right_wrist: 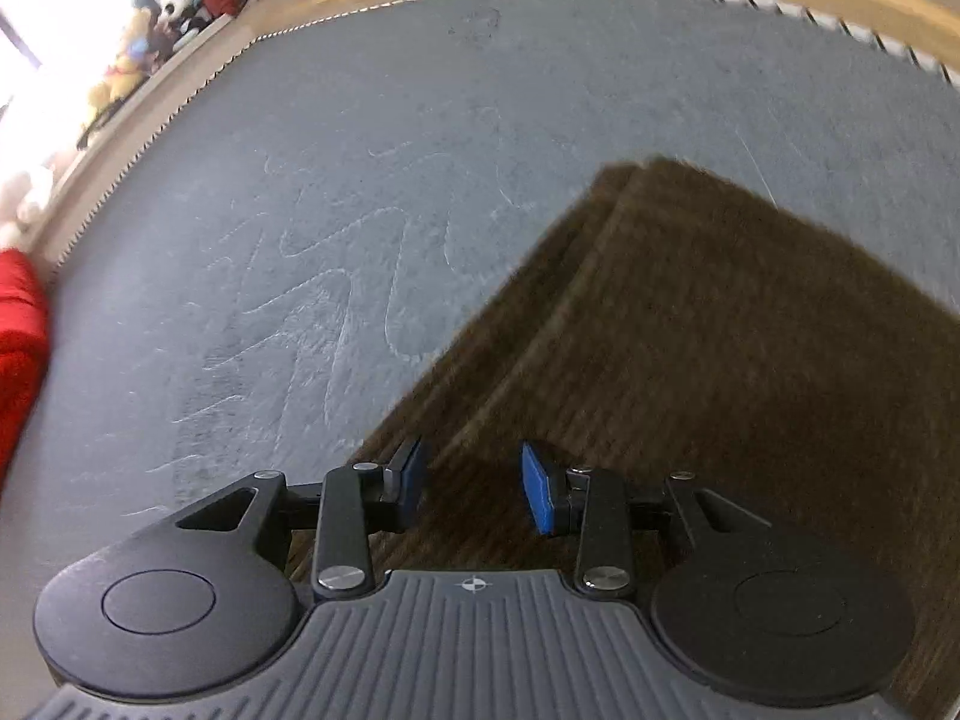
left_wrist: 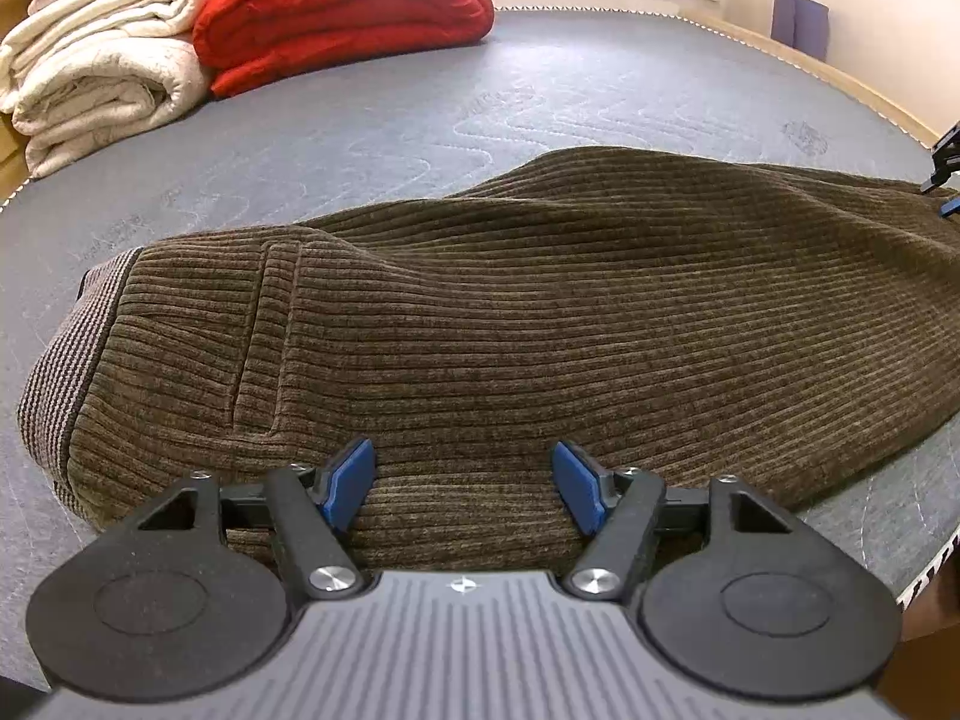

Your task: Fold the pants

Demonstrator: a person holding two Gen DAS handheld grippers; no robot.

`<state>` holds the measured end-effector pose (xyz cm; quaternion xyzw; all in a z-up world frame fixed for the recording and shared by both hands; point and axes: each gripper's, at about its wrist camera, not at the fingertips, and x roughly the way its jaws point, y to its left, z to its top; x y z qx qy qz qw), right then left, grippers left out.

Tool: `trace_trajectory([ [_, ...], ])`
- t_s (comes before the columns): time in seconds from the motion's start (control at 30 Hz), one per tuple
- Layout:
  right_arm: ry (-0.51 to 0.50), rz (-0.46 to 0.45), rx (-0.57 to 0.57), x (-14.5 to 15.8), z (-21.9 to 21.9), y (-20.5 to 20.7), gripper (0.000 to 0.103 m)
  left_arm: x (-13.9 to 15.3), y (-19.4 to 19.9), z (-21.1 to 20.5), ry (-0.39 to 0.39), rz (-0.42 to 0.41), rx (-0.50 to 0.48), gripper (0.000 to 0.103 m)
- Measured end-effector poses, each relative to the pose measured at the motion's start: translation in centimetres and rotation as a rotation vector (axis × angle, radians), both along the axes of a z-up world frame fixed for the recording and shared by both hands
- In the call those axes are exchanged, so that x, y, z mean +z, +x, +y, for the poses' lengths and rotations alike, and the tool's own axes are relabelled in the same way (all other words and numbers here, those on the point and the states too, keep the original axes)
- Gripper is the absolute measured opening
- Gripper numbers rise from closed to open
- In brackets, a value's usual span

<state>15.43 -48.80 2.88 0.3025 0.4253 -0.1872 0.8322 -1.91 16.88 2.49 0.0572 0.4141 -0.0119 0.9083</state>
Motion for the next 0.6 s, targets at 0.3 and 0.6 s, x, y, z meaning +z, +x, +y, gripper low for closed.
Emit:
trace_trajectory([
  [0.3, -0.308, 0.163, 0.047, 0.0, 3.8, 3.0, 0.013, -0.3, 0.2, -0.4, 0.004, -0.013, 0.004, 0.076],
  [0.6, -0.226, -0.037, -0.140, 2.3, 0.8, 1.9, 0.001, -0.1, -0.1, -0.5, 0.010, -0.029, 0.001, 0.076],
])
